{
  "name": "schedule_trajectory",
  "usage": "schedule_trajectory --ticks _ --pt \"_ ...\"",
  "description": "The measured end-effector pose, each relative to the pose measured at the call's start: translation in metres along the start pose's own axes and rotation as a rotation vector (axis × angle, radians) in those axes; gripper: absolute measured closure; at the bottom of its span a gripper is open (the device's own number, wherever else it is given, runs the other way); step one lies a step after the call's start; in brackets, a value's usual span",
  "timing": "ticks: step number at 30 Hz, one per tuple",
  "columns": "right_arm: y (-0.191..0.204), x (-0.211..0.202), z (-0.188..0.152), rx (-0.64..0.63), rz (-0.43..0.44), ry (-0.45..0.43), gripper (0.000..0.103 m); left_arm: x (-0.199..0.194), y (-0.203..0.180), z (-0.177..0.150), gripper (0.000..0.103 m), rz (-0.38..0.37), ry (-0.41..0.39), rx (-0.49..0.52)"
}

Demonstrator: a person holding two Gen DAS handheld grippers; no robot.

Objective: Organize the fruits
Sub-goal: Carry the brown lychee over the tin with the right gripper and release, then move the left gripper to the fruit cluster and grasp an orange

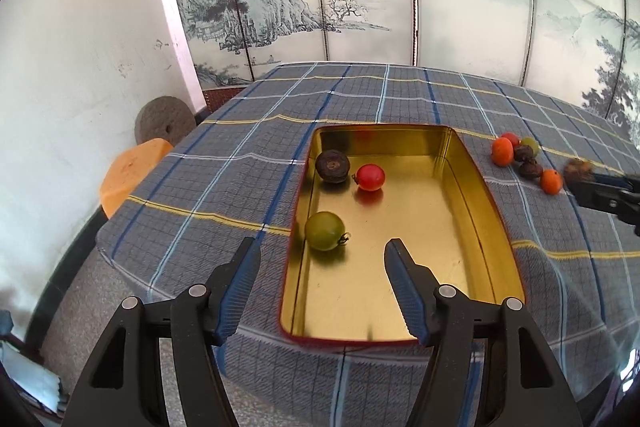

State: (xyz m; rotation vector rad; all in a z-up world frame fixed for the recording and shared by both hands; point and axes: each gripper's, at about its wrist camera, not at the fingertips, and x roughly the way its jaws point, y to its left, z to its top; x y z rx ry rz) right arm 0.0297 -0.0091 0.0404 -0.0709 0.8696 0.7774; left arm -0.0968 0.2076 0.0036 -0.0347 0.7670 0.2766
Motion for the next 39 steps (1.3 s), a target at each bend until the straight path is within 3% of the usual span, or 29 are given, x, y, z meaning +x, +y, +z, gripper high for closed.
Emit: schedule_trajectory --ticks 6,12,25,28,30,31,36,39 --pt "0.06 0.044 0.018 -0.095 0.087 0.076 0.068 -0.008 0.012 -0.01 0.036 0.023 -0.001 -0.003" --pt "0.088 0.085 0.024 -0.136 0.103 0.158 0.068 -0.013 0.022 -0.016 0.034 0.043 -0.007 -0.004" --pt "0.081 0.132 0.035 -0.08 0.055 0.217 0.067 -0.016 0.024 -0.023 0.033 0.046 0.004 0.001" --pt "0.076 0.134 0.039 -0.015 0.103 0.186 0.064 -0.02 0.022 -0.025 0.033 0.063 0.009 0.024" --pt "0.07 0.123 0.041 0.046 0.157 0.126 0.042 -0.023 0.021 -0.025 0.032 0.072 0.01 0.031" --pt "0.064 0.109 0.041 0.075 0.172 0.072 0.038 -0.027 0.02 -0.025 0.032 0.07 0.01 0.034" --pt "0.038 0.052 0.024 0.139 0.172 -0.061 0.035 -0.045 0.017 -0.024 0.029 0.08 -0.022 0.061" --pt "0.011 0.016 0.003 0.173 0.102 -0.115 0.033 -0.05 0.009 -0.023 0.027 0.069 -0.032 0.076"
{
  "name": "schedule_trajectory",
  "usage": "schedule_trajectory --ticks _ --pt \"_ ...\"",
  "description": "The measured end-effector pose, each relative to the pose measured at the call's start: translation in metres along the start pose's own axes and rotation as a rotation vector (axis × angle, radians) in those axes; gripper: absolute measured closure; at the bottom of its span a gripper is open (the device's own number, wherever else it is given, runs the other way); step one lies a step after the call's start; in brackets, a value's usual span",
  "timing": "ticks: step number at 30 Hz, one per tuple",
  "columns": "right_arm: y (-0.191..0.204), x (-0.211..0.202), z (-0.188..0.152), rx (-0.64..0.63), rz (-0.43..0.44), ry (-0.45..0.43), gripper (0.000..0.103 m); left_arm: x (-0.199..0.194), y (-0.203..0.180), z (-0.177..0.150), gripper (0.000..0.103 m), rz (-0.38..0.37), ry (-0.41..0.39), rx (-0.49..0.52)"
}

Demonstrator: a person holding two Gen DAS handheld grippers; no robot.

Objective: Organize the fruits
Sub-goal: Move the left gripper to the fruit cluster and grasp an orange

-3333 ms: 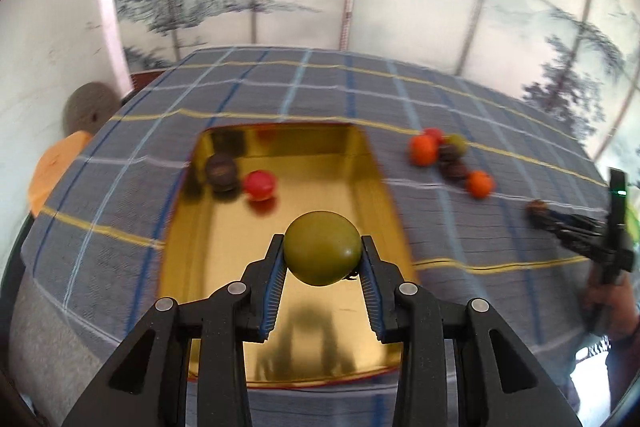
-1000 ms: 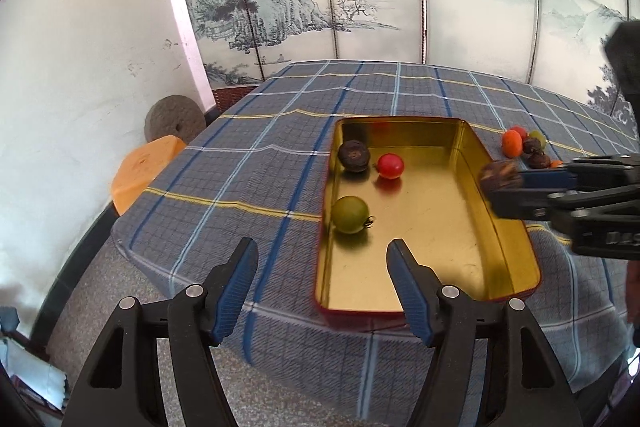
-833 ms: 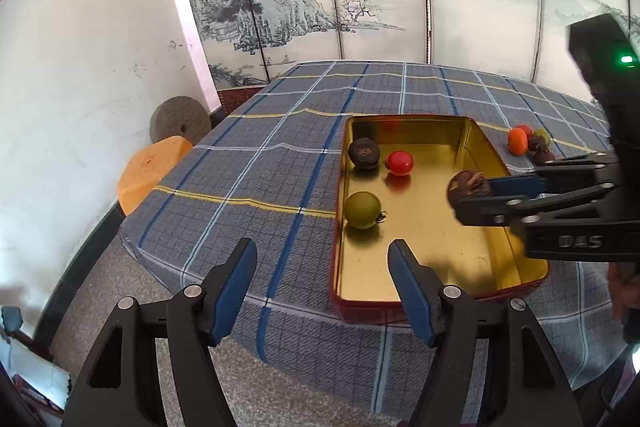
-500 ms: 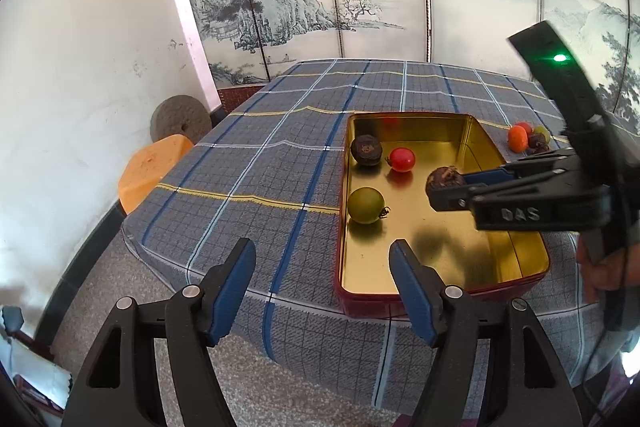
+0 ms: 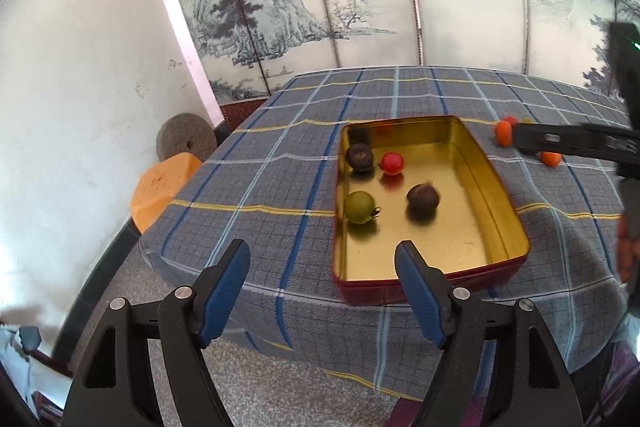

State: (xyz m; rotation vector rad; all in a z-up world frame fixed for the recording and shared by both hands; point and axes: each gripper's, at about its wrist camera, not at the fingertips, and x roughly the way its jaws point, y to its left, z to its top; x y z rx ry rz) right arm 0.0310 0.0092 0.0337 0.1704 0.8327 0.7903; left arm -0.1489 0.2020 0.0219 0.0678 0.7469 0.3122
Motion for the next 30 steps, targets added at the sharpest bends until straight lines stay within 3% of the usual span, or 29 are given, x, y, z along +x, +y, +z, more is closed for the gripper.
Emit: schedule_trajectory --ticks 3,7,13,18,20,30 --pt "-0.034 -0.037 -0.013 0.046 -0.109 -0.039 0.026 -0.005 -0.013 0.004 0.027 -0.027 -0.006 0.02" --pt "-0.082 -0.08 -0.024 0.074 -0.304 -0.074 0.024 -0.012 -0.033 0.01 0.027 -0.069 -0.021 0.054" --pt "-0.132 -0.124 -0.039 0.077 -0.55 -0.08 0.013 -0.014 -0.07 0.019 0.027 -0.101 -0.022 0.144" --pt "-0.17 -0.145 -0.039 0.135 -0.624 -0.102 0.006 -0.006 -0.102 0.035 0.027 -0.127 -0.031 0.207" --pt "-0.187 -0.148 -0.038 0.178 -0.609 -0.11 0.006 0.0 -0.115 0.043 0.027 -0.143 -0.03 0.218" --pt "-0.219 -0.132 -0.034 0.168 -0.788 -0.057 0.0 0.048 -0.159 0.08 0.027 -0.284 0.053 0.177"
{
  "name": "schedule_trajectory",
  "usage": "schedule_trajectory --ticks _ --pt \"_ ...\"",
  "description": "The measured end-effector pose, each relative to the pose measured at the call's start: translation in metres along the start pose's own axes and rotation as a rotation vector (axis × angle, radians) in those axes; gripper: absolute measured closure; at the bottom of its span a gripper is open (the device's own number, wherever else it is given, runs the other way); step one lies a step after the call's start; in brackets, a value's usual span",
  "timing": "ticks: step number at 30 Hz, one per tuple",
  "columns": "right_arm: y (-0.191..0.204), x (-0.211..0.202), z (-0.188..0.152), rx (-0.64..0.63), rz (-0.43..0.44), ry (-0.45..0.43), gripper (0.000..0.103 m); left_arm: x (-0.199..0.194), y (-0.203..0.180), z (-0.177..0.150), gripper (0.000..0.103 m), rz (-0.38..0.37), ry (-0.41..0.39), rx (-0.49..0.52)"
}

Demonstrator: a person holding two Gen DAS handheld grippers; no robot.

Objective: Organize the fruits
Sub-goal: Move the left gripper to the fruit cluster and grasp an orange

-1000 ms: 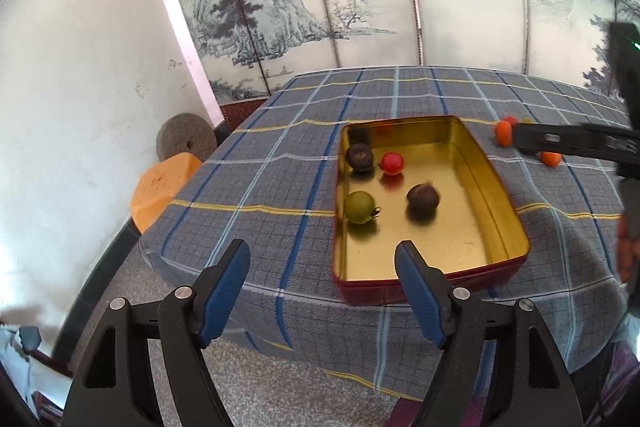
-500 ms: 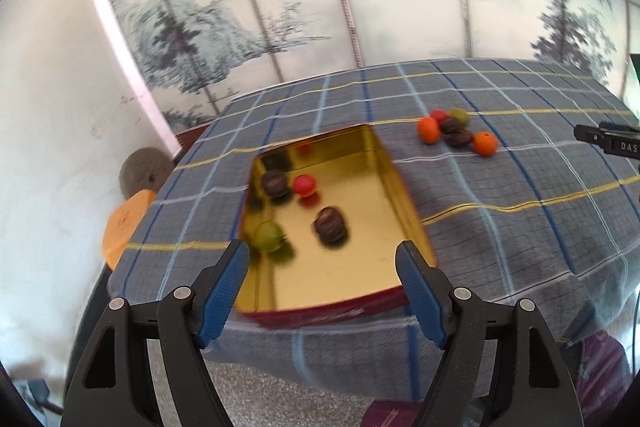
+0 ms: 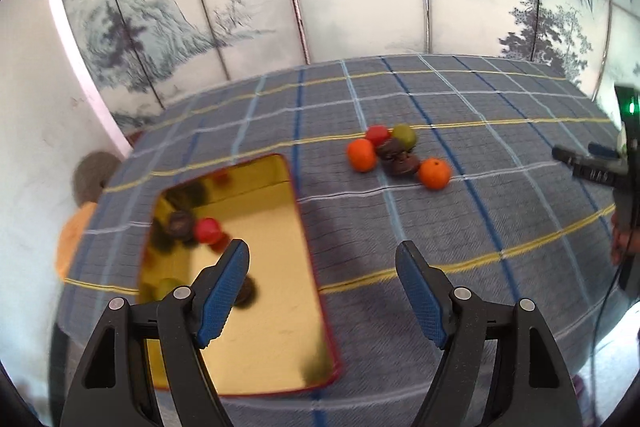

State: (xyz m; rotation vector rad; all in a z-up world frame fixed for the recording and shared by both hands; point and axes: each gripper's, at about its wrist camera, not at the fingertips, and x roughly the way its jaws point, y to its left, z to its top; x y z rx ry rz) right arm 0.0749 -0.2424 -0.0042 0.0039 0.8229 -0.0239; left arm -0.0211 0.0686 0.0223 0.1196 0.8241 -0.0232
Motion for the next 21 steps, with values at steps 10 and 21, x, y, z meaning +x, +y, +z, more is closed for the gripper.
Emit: schedule_trajectory --ticks 10,21 --pt "0.016 0.018 -0.014 -0.106 0.055 0.046 0.0 0.068 0.013 0.044 0.027 -0.101 0.081 -0.125" --pt "0.008 0.023 -0.014 -0.045 0.172 0.069 0.0 0.139 0.012 0.085 0.031 -0.134 0.161 -0.163"
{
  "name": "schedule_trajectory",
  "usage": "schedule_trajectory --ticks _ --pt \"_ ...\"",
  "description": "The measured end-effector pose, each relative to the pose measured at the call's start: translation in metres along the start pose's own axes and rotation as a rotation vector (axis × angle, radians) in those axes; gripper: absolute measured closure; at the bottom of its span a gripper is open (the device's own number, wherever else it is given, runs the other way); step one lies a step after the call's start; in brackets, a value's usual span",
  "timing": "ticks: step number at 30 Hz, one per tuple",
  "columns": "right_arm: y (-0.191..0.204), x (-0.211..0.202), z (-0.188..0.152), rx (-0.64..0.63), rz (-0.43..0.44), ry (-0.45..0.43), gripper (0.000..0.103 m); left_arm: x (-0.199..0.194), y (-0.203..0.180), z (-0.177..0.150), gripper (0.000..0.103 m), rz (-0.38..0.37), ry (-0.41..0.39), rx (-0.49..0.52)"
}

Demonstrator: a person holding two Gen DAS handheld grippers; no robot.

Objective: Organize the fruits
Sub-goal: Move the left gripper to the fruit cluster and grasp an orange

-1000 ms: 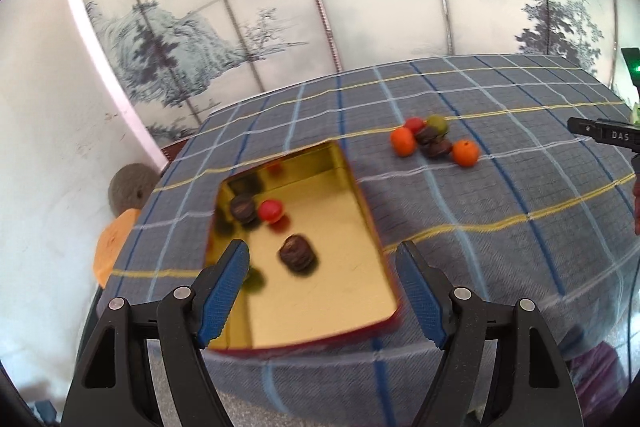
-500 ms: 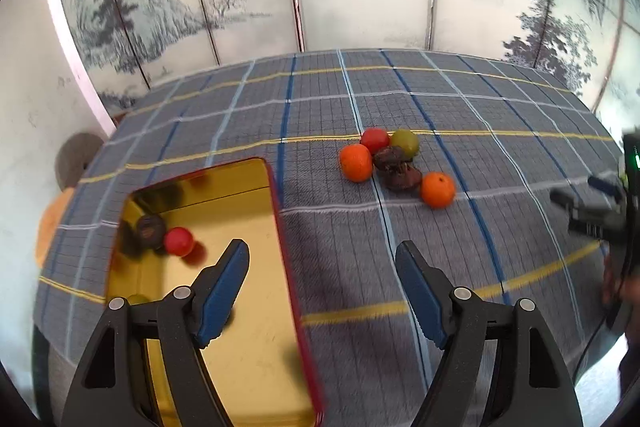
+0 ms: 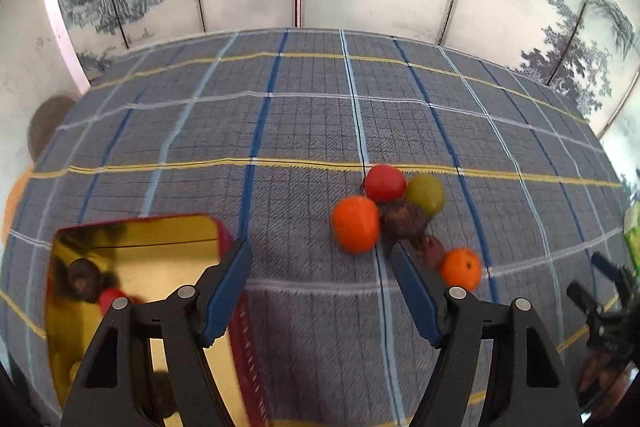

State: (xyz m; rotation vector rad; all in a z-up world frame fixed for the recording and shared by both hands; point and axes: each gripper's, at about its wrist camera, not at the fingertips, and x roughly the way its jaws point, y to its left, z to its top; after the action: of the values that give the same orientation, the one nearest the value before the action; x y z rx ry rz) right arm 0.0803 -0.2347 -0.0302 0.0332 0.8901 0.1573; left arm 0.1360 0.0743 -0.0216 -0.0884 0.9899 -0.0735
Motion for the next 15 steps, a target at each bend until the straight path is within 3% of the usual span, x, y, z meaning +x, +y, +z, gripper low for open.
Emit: schedule_trajectory --ticks 6,12,14,15 --pt "0.004 0.002 0.0 -0.01 0.009 0.008 0.0 0.032 0.012 0.012 0.033 -0.081 0.085 -0.114" --pt "0.004 0.003 0.0 -0.011 0.018 0.015 0.0 0.044 -0.003 0.013 0.044 -0.05 0.086 -0.038" --pt "0.004 0.004 0.0 -0.01 0.02 0.019 0.0 0.041 -0.005 0.013 0.053 -0.047 0.071 -0.031" --pt "0.004 0.004 0.0 -0.01 0.021 0.022 0.0 0.038 -0.004 0.012 0.076 -0.099 0.061 -0.034"
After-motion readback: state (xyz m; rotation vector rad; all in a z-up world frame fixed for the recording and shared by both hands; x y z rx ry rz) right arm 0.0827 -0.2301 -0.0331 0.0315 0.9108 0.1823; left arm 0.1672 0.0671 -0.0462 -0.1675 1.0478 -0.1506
